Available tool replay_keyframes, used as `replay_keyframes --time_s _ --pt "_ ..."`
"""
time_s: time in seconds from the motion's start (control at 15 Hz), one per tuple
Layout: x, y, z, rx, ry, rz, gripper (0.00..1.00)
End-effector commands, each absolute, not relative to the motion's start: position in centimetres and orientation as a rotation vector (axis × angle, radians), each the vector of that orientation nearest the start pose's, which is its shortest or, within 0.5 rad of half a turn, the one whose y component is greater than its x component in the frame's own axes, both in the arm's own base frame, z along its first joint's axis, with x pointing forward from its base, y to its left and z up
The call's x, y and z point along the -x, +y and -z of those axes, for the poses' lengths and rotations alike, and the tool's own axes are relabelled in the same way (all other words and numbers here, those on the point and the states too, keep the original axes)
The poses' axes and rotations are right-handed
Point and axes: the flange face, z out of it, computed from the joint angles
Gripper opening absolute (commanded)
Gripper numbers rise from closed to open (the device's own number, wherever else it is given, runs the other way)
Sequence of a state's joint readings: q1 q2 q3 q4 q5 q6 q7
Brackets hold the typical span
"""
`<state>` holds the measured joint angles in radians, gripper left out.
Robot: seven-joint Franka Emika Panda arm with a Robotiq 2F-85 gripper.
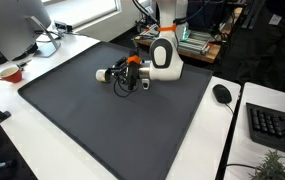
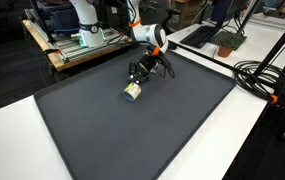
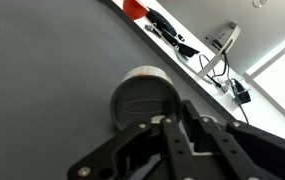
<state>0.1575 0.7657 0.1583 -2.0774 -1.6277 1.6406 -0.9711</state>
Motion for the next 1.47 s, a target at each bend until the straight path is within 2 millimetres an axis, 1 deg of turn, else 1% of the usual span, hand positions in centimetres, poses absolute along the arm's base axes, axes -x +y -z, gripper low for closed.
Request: replay_keyframes --time_s 0.0,0.27,0.6,0.93,1.13,1.4 --pt "-50.2 5.7 -4.6 -0.468 1.948 1.305 0.0" --pt "-49.9 5.7 -4.8 -0.489 1.927 1.31 0.01" --pt "-48.5 6.2 -7.2 -0.581 1.844 1.254 0.01" --pt "-47.4 7.0 -8.5 -0.631 1.8 1.208 0.01" --pt "-47.4 7.9 -9.8 -0.642 1.769 1.175 0.01" --pt "-47.9 8.2 -11.1 -0.652 1.733 1.2 0.01"
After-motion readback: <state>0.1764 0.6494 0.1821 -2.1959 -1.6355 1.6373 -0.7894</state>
